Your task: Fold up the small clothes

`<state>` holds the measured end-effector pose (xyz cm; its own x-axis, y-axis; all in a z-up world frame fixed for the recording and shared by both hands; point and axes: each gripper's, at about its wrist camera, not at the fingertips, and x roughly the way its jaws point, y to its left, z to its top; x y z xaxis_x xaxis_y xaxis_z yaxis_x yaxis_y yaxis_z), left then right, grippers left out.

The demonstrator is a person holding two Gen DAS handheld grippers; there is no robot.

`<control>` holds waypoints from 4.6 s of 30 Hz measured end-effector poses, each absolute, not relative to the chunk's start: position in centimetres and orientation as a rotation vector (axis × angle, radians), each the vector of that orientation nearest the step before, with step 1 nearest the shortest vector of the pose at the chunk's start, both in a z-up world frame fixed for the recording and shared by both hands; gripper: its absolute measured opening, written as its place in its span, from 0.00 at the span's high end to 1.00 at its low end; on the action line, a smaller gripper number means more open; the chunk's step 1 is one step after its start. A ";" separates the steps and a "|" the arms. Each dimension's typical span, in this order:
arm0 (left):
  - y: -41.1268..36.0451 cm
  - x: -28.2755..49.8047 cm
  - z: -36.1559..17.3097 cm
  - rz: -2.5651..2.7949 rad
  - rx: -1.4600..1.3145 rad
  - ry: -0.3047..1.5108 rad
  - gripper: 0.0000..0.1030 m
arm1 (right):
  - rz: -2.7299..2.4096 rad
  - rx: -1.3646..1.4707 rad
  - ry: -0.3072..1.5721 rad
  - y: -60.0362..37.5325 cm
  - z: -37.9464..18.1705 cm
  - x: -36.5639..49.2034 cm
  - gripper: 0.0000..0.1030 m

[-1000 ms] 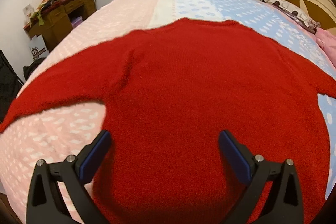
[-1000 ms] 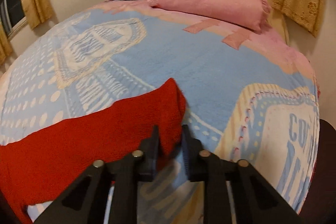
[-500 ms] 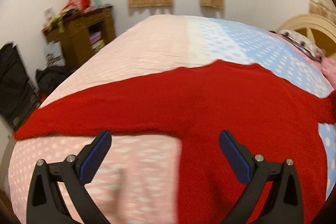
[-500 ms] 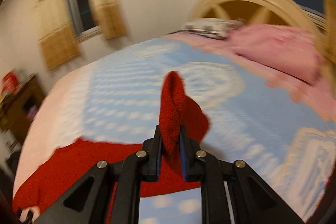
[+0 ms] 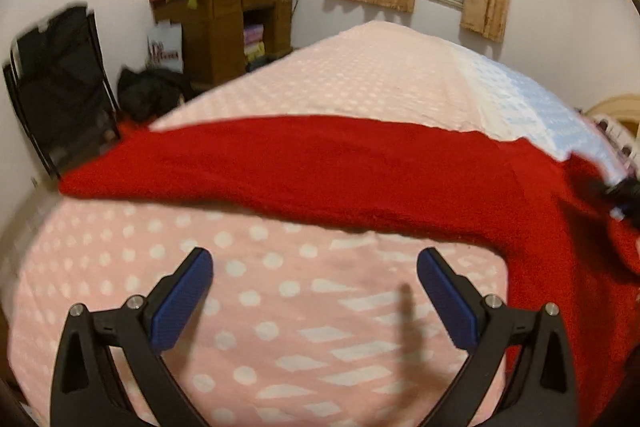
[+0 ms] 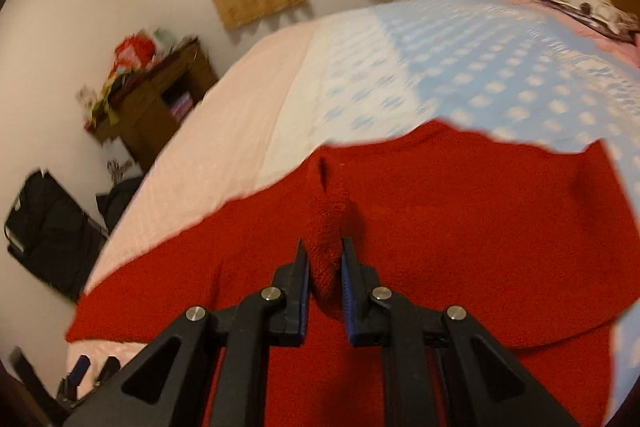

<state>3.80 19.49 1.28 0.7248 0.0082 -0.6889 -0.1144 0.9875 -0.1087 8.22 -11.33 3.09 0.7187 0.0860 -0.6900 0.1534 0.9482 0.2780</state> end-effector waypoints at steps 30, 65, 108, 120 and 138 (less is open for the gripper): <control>18.0 4.5 0.0 0.114 -0.007 0.817 0.00 | 0.061 0.355 0.795 -7.0 -0.8 8.8 0.54; 36.0 8.9 3.0 0.348 -0.541 0.639 0.92 | 0.029 0.195 0.729 -5.8 -2.0 7.7 0.53; 21.0 3.5 1.2 0.100 -0.316 0.719 0.10 | 0.210 0.438 0.755 -9.5 -0.2 5.8 0.40; 22.6 3.6 1.2 0.020 -0.424 0.669 0.03 | 0.195 0.153 0.742 -6.4 1.5 6.2 0.90; 21.5 4.5 1.2 0.067 -0.347 0.699 0.03 | -0.153 -0.052 0.700 -25.5 6.5 4.5 0.90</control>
